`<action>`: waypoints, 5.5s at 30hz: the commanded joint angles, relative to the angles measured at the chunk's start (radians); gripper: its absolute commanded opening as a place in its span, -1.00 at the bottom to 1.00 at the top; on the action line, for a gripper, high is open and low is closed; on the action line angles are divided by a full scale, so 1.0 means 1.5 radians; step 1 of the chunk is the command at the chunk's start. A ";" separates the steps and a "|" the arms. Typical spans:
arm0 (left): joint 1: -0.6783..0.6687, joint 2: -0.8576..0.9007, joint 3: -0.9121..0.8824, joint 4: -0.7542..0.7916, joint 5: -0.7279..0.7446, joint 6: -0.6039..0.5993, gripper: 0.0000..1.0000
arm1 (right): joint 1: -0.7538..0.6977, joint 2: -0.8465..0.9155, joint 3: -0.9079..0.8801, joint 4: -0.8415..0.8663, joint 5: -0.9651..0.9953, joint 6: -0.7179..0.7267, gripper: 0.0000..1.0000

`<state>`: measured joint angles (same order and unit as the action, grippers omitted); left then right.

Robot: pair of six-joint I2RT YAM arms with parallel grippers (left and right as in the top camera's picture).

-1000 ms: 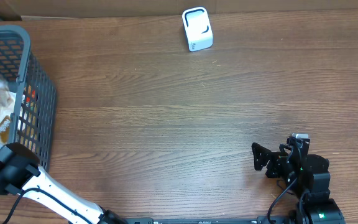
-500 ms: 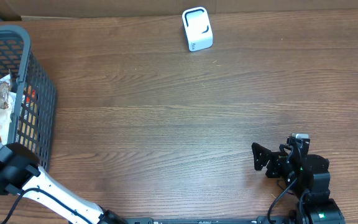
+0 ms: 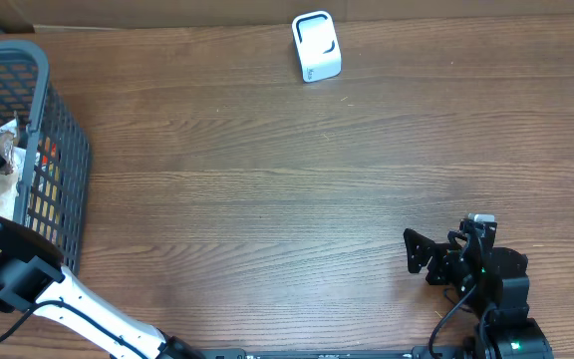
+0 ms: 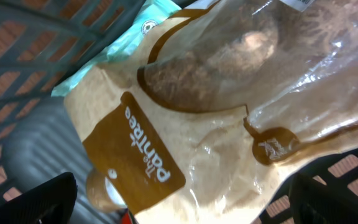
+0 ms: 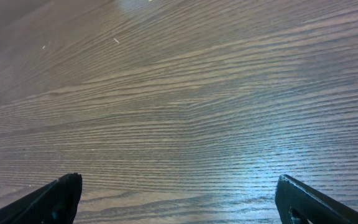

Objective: Scan the item barcode
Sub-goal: 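Reach into the basket and grasp the brown-and-white snack bag with left gripper, then carry the snack bag to the scanner and drop it mid-table, then return the left gripper to the basket and grasp the white tube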

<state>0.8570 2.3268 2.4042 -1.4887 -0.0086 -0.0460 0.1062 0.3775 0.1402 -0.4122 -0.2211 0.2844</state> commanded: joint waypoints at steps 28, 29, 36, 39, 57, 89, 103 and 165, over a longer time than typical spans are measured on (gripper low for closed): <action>-0.005 0.005 -0.117 0.141 0.076 0.166 0.94 | 0.003 -0.005 -0.002 0.003 0.002 0.000 1.00; -0.005 0.005 -0.122 0.144 0.076 0.166 0.93 | 0.003 -0.005 -0.002 0.003 0.002 0.000 1.00; -0.005 0.005 -0.183 0.170 0.097 0.165 0.27 | 0.003 -0.005 -0.002 0.003 0.002 0.000 1.00; -0.004 0.005 -0.187 0.175 0.127 0.166 0.03 | 0.003 -0.005 -0.002 0.003 0.002 0.000 1.00; -0.003 -0.003 0.062 0.058 0.281 0.082 -0.92 | 0.003 -0.005 -0.002 0.003 0.002 0.000 1.00; -0.207 -0.187 0.412 -0.134 0.420 0.082 -0.92 | 0.003 -0.005 -0.002 0.003 0.002 0.000 1.00; -0.720 -0.195 0.147 -0.129 0.118 0.079 -0.92 | 0.003 -0.004 -0.002 0.003 0.002 0.000 1.00; -0.434 -0.214 0.275 -0.134 0.106 -0.015 0.99 | 0.003 -0.004 -0.002 0.003 0.002 0.000 1.00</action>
<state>0.0879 2.0331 2.7899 -1.6798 0.1631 -0.0147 0.1062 0.3779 0.1402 -0.4122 -0.2214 0.2844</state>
